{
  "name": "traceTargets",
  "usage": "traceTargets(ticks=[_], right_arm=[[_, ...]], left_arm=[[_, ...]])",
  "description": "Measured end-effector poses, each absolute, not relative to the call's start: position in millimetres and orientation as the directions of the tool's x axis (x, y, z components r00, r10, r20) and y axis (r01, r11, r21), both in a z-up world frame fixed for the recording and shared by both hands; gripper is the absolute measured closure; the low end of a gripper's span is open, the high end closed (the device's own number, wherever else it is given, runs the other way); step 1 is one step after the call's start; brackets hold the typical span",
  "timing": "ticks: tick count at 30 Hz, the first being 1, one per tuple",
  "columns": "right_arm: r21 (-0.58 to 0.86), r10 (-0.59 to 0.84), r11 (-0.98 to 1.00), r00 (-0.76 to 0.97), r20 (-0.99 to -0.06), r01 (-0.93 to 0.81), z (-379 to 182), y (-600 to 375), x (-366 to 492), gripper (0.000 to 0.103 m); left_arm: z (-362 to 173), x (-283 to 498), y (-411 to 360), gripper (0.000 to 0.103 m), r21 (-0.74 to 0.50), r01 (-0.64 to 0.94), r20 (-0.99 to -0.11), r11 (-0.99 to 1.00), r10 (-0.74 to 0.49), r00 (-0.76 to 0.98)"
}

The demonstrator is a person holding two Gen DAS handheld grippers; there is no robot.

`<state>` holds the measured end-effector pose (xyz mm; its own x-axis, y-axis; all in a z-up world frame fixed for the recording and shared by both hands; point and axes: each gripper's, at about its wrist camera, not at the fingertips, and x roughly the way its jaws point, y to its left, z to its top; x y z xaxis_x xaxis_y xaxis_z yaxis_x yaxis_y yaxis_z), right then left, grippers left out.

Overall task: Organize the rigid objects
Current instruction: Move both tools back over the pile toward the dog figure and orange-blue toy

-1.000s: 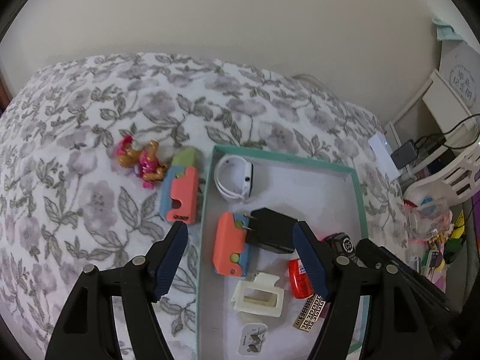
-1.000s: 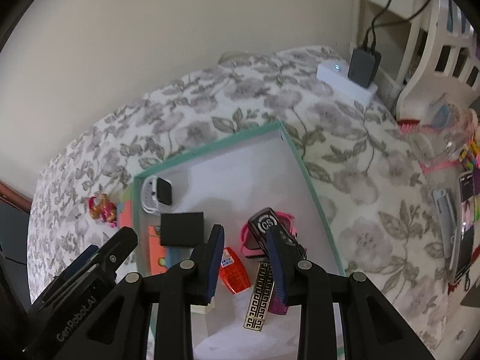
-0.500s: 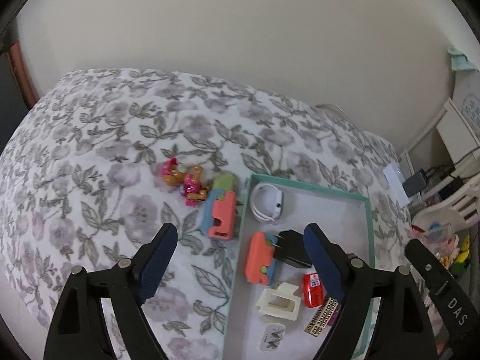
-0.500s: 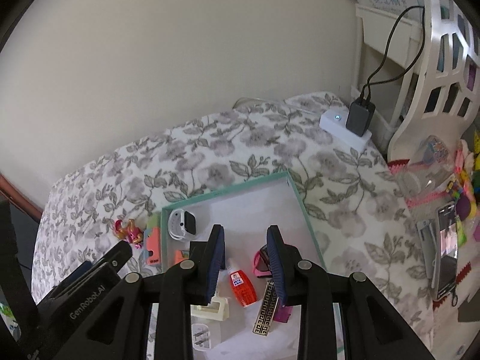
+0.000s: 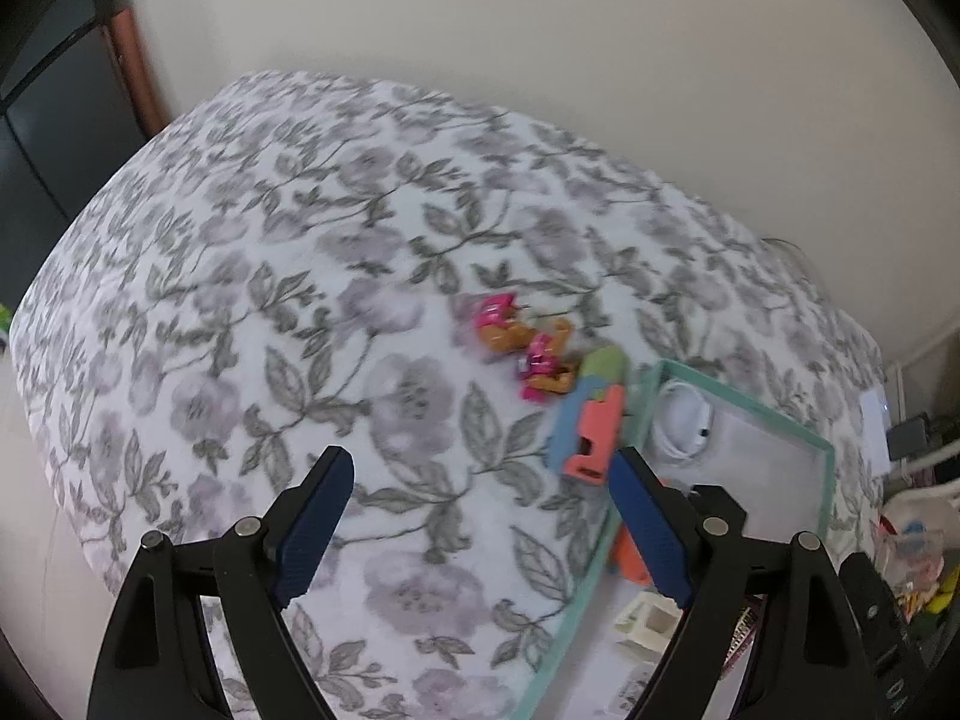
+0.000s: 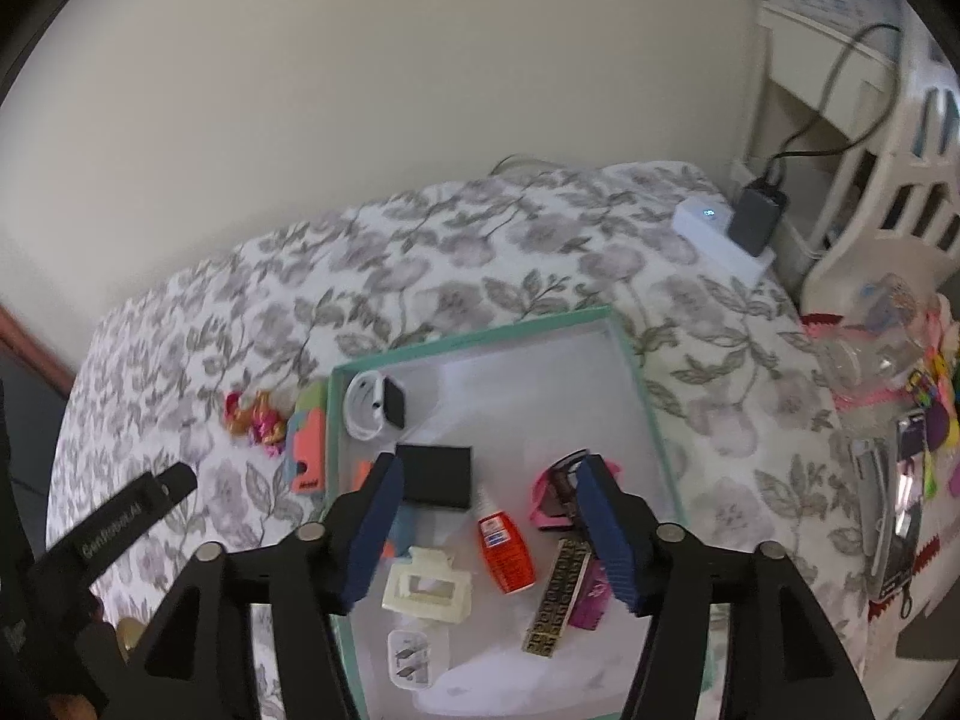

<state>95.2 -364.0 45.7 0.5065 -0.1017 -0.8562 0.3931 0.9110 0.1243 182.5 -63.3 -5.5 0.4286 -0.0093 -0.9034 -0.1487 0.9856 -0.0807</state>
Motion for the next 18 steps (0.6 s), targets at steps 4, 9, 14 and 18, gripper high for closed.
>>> traceTargets(ticks=[4, 9, 14, 18], right_arm=[[0.096, -0.106, 0.925, 0.493, -0.864, 0.366, 38.5, -353.0, 100.7, 0.019], [0.093, -0.100, 0.927, 0.477, -0.873, 0.364, 30.5, -349.6, 103.7, 0.011], [0.103, -0.089, 0.922, 0.464, -0.881, 0.373, 24.0, -348.9, 105.2, 0.002], [0.108, -0.083, 0.920, 0.456, -0.886, 0.376, 19.9, -345.8, 107.6, 0.001]], left_arm=[[-10.4, 184.1, -50.0, 0.015, -0.085, -0.192, -0.912, 0.978, 0.001, 0.409], [-16.3, 187.4, -33.8, 0.009, -0.074, -0.242, -0.921, 0.967, 0.027, 0.389], [-22.5, 190.1, -17.9, 0.000, -0.083, -0.280, -0.928, 0.956, 0.028, 0.371], [-26.0, 191.8, -7.8, 0.000, -0.087, -0.302, -0.932, 0.949, 0.029, 0.360]])
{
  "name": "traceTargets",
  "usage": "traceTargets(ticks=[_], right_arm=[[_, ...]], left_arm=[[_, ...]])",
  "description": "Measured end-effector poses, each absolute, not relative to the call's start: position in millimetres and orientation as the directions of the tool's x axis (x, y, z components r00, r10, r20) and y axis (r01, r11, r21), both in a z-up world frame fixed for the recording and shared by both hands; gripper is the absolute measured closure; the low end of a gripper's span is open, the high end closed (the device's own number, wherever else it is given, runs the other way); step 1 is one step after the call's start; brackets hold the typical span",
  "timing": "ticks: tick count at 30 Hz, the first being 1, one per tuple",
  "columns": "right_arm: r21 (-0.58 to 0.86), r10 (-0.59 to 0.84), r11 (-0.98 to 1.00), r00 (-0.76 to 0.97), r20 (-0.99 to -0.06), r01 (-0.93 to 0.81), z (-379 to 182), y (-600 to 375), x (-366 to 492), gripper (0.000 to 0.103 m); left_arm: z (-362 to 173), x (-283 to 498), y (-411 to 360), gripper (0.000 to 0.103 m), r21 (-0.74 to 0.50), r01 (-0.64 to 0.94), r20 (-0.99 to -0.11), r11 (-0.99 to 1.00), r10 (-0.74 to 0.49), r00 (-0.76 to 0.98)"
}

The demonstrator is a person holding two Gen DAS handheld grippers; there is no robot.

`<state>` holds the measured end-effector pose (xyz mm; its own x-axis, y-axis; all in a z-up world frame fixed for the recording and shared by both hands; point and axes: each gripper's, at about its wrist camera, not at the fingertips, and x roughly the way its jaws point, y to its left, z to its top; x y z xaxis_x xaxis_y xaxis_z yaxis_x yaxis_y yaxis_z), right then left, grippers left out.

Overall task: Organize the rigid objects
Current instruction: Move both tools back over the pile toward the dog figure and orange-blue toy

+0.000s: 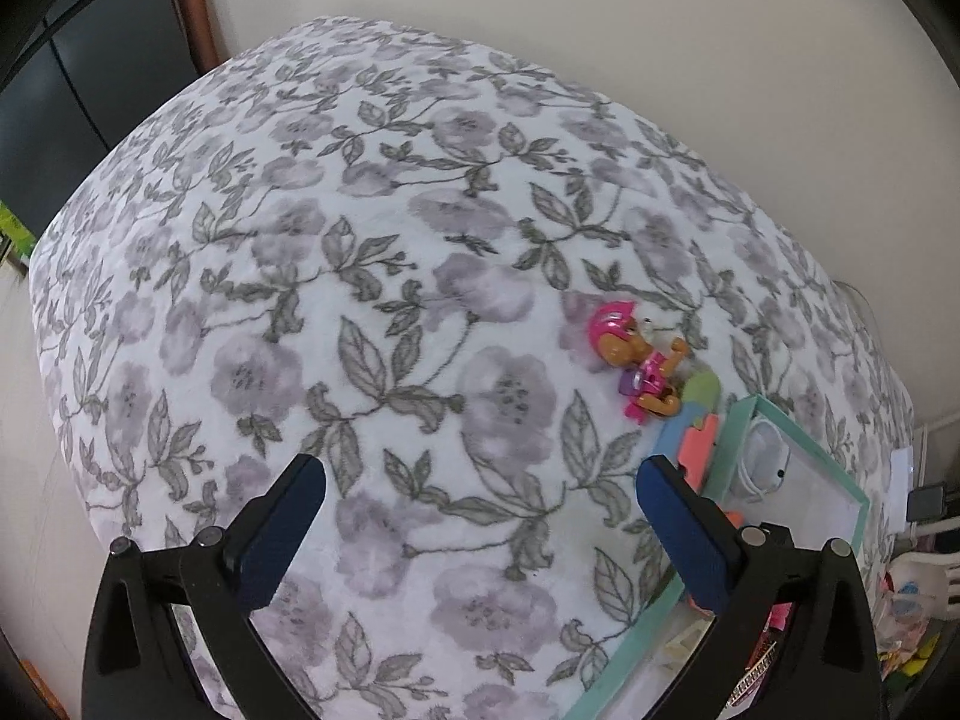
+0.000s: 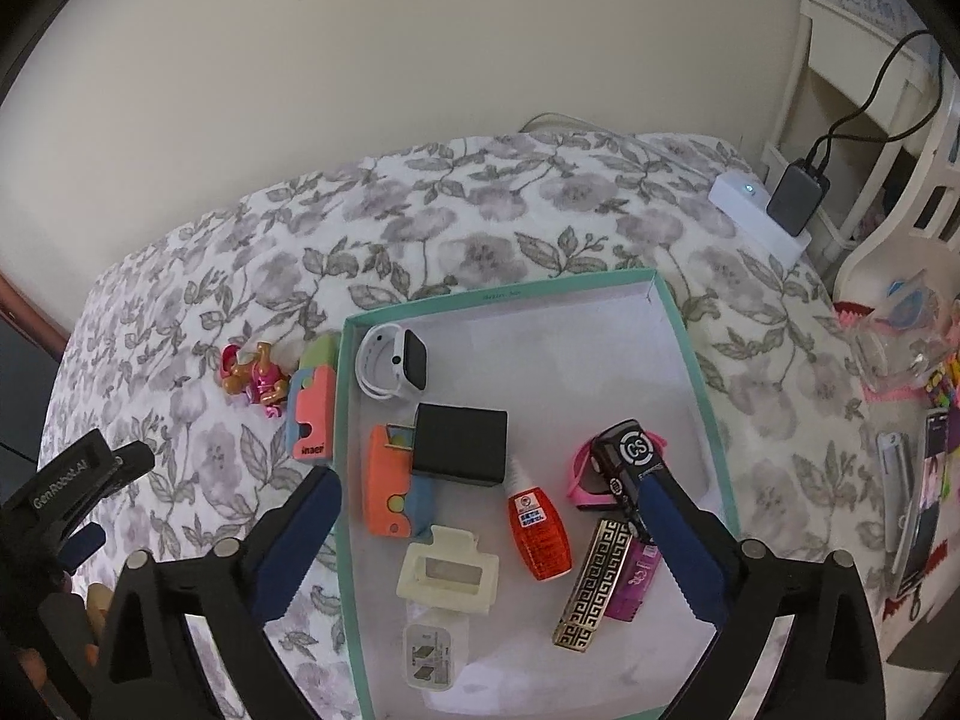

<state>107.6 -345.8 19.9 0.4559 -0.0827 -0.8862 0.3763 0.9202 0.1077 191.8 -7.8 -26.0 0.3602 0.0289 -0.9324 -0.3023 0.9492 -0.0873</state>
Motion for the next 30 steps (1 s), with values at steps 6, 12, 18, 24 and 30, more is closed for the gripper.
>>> traceTargets(ticks=[6, 12, 18, 24, 30], right_arm=[[0.113, -0.066, 0.929, 0.458, -0.887, 0.352, 16.2, -336.5, 112.1, 0.000], [0.142, -0.028, 0.935, 0.468, -0.883, 0.324, 12.2, -325.8, 117.5, 0.000], [0.166, 0.018, 0.950, 0.488, -0.873, 0.263, 7.4, -303.2, 130.5, 0.000], [0.142, 0.020, 0.967, 0.492, -0.870, 0.213, 0.6, -287.2, 143.2, 0.000], [0.119, 0.008, 0.973, 0.488, -0.873, 0.197, -4.3, -281.0, 152.0, 0.000]], left_arm=[[-30.4, 194.2, 2.6, 0.000, -0.088, -0.320, -0.937, 0.943, 0.030, 0.347], [-32.5, 196.7, 11.5, 0.000, -0.096, -0.330, -0.938, 0.939, 0.026, 0.346], [-36.7, 201.6, 17.0, 0.000, -0.117, -0.321, -0.941, 0.940, -0.001, 0.339], [-38.6, 207.7, 23.0, 0.000, -0.119, -0.317, -0.940, 0.941, -0.004, 0.341], [-45.4, 218.3, 16.1, 0.000, -0.119, -0.288, -0.945, 0.950, -0.020, 0.325]])
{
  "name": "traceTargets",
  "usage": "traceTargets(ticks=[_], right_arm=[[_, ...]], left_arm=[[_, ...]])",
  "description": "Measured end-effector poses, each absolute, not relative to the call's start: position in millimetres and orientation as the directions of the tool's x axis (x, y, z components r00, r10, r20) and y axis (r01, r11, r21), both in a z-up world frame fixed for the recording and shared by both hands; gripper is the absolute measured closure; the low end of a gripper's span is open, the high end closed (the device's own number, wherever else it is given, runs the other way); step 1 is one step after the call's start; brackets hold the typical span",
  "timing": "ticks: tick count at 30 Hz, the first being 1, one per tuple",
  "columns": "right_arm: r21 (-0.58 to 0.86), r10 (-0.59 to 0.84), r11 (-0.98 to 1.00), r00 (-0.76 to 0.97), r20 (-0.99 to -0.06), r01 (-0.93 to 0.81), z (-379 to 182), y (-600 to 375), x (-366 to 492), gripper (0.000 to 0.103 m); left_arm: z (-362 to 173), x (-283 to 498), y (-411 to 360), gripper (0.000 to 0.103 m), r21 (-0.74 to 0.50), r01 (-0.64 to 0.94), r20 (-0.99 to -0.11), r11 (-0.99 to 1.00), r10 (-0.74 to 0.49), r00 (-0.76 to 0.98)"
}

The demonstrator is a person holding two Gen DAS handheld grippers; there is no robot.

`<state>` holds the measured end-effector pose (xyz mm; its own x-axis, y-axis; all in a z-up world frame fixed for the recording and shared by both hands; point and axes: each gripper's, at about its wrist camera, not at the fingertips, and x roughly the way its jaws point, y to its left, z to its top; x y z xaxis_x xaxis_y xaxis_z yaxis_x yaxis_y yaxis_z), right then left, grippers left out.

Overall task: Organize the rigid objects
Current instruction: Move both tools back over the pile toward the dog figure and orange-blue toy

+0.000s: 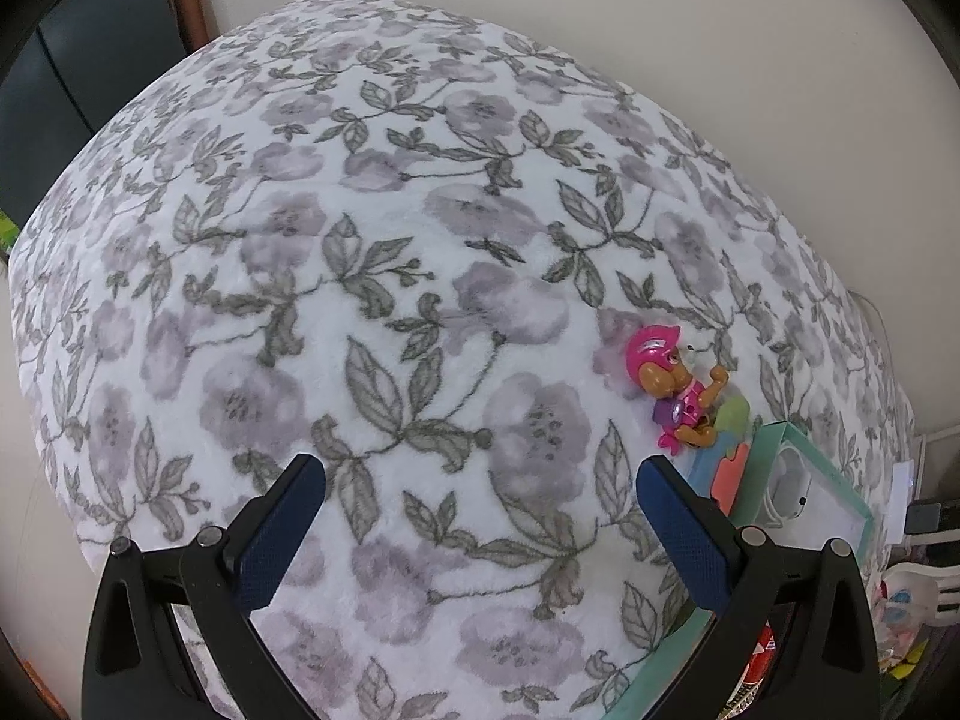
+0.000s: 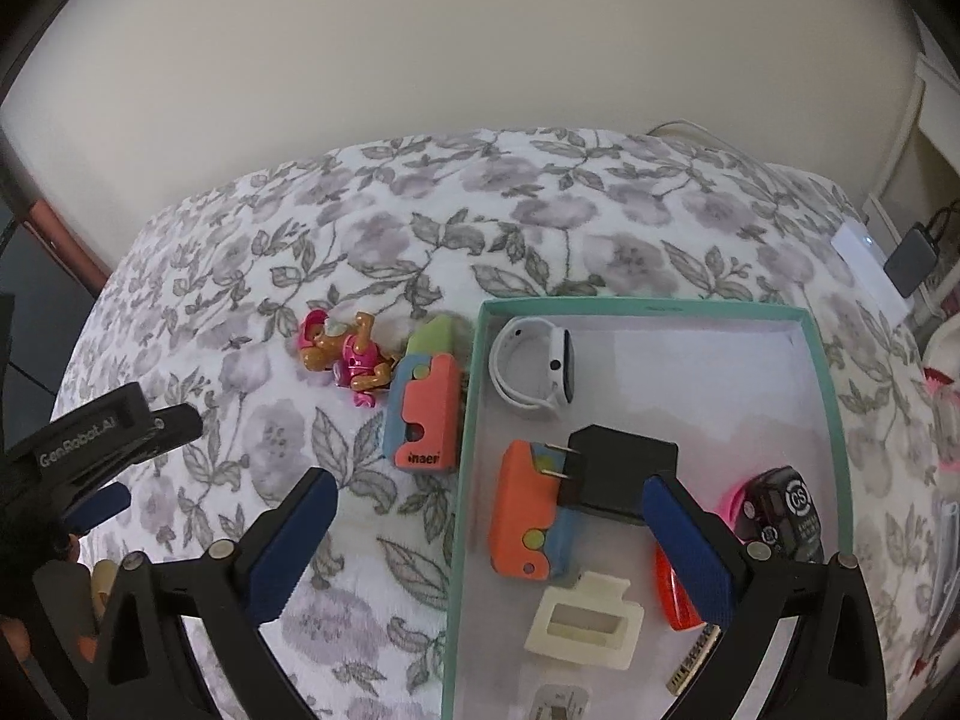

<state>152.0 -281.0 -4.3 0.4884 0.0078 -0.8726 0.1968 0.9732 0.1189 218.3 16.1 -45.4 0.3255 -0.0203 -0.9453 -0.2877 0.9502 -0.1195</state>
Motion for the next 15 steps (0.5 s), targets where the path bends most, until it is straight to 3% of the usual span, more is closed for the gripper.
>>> traceTargets(ticks=[7, 15], right_arm=[[0.124, 0.019, 0.976, 0.493, -0.870, 0.181, -9.9, -277.2, 163.7, 0.002], [0.213, 0.098, 0.962, 0.515, -0.852, 0.169, -19.4, -280.3, 182.4, 0.032]], left_arm=[[-46.6, 232.7, 5.6, 0.000, -0.134, -0.249, -0.940, 0.959, -0.044, 0.337], [-55.2, 256.9, 2.0, 0.000, -0.161, -0.224, -0.929, 0.961, -0.071, 0.363]])
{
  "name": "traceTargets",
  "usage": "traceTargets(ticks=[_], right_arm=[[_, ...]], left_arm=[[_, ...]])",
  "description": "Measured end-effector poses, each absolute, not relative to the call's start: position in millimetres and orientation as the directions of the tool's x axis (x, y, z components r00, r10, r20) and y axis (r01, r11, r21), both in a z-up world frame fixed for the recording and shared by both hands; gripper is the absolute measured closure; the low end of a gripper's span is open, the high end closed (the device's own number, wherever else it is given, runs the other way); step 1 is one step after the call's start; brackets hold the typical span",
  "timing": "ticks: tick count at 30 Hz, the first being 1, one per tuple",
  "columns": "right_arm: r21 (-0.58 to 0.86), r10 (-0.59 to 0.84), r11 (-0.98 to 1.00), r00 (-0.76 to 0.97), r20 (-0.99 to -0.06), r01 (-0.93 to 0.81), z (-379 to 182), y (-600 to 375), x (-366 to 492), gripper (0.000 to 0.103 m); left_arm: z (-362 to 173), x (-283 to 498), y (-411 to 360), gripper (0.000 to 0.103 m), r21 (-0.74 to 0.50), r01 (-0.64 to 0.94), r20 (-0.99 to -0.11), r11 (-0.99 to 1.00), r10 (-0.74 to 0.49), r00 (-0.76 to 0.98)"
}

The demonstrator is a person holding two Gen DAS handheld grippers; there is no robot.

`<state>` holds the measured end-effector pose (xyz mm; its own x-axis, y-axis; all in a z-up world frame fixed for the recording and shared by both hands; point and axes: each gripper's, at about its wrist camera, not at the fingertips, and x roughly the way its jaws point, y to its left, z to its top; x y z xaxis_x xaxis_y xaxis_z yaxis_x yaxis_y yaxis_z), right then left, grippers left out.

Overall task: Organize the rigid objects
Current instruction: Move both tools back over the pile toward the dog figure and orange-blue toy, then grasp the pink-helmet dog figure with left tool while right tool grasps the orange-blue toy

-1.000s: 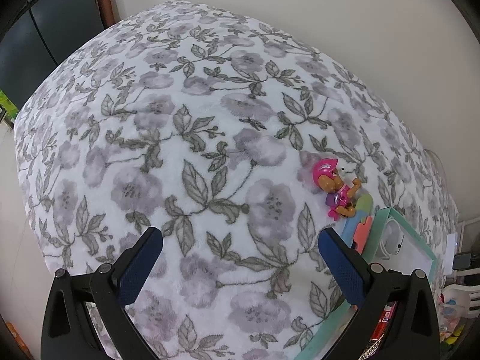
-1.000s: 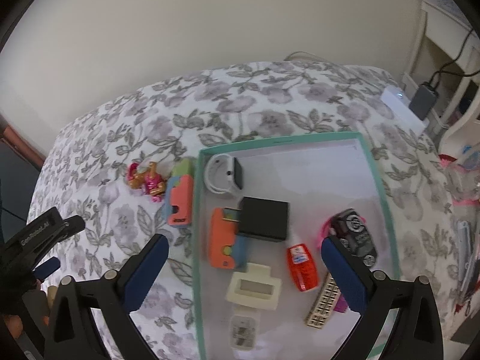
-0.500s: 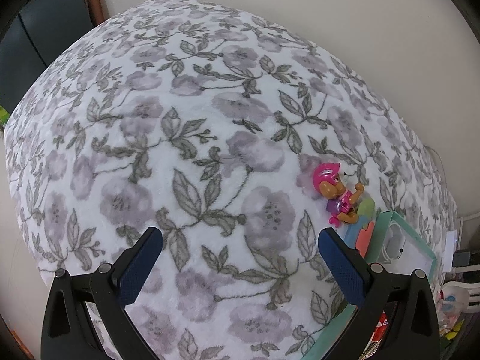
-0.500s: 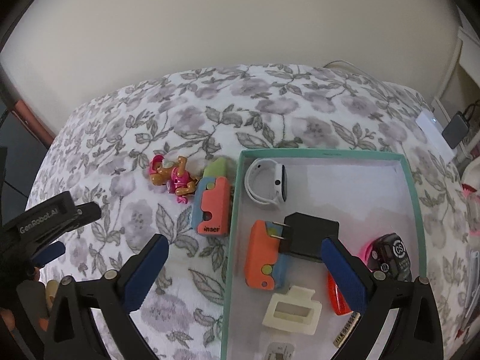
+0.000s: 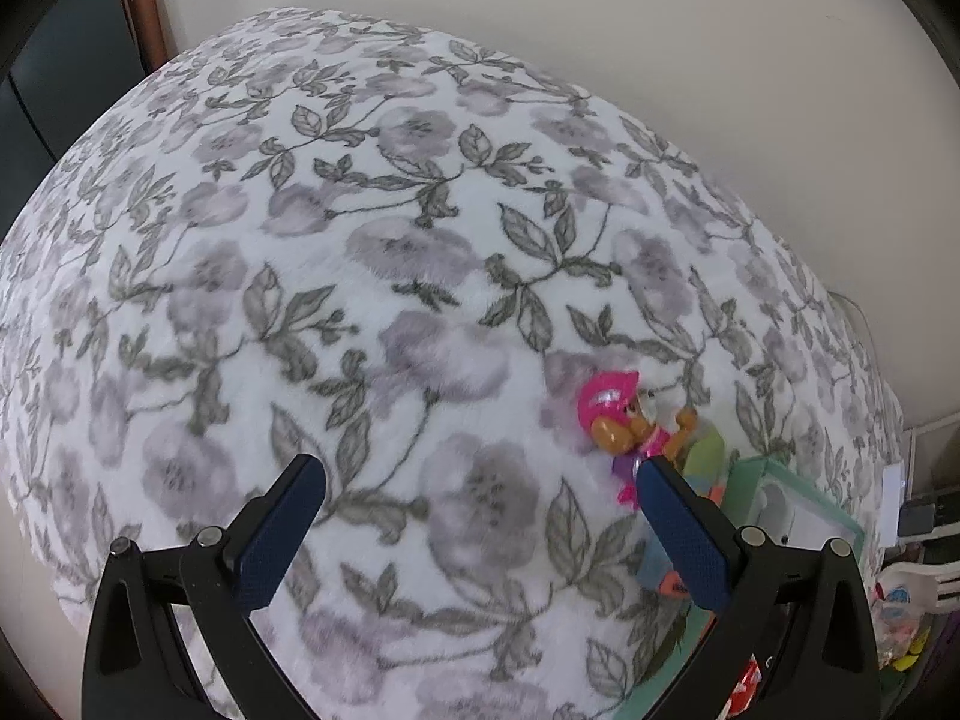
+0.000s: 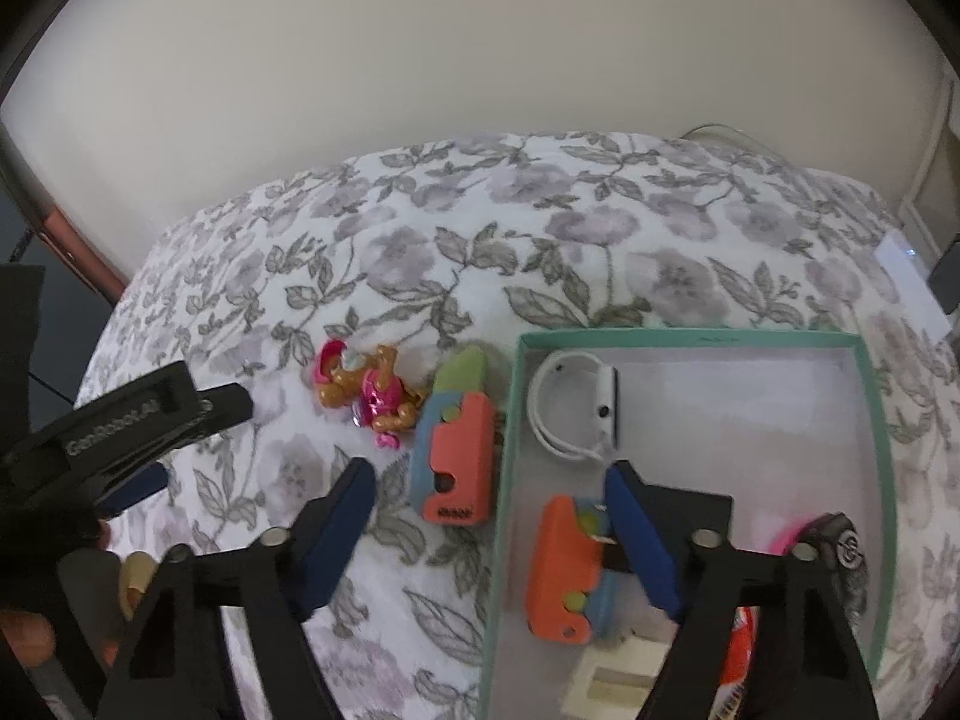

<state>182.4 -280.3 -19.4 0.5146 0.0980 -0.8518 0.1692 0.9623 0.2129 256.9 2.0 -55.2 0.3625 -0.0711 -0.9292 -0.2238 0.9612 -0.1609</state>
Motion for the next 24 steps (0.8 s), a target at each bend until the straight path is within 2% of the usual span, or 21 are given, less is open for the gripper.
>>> traceTargets(ticks=[4, 9, 16, 19, 21, 24], right_arm=[[0.247, 0.142, 0.958, 0.506, -0.851, 0.145, -28.6, -274.2, 194.0, 0.037], [0.238, 0.156, 0.964, 0.478, -0.864, 0.116, -41.4, -263.4, 204.1, 0.052], [0.238, 0.163, 0.966, 0.468, -0.868, 0.104, -51.1, -260.3, 212.3, 0.054], [0.240, 0.164, 0.965, 0.466, -0.870, 0.109, -53.6, -263.0, 213.7, 0.054], [0.250, 0.172, 0.962, 0.463, -0.869, 0.112, -55.8, -265.4, 213.3, 0.055], [0.261, 0.182, 0.959, 0.462, -0.868, 0.112, -57.4, -266.6, 213.7, 0.054]], left_arm=[[-62.7, 266.7, 1.5, 0.000, -0.196, -0.204, -0.924, 0.959, -0.111, 0.365], [-65.4, 277.2, -4.9, 0.000, -0.230, -0.161, -0.909, 0.960, -0.152, 0.388], [-73.2, 291.8, -21.0, 0.001, -0.259, -0.092, -0.901, 0.962, -0.206, 0.383], [-78.8, 296.0, -26.1, 0.008, -0.263, -0.072, -0.900, 0.962, -0.218, 0.377], [-84.3, 299.2, -28.7, 0.019, -0.277, -0.069, -0.900, 0.958, -0.234, 0.367], [-92.6, 301.9, -32.9, 0.022, -0.301, -0.065, -0.899, 0.951, -0.261, 0.353]])
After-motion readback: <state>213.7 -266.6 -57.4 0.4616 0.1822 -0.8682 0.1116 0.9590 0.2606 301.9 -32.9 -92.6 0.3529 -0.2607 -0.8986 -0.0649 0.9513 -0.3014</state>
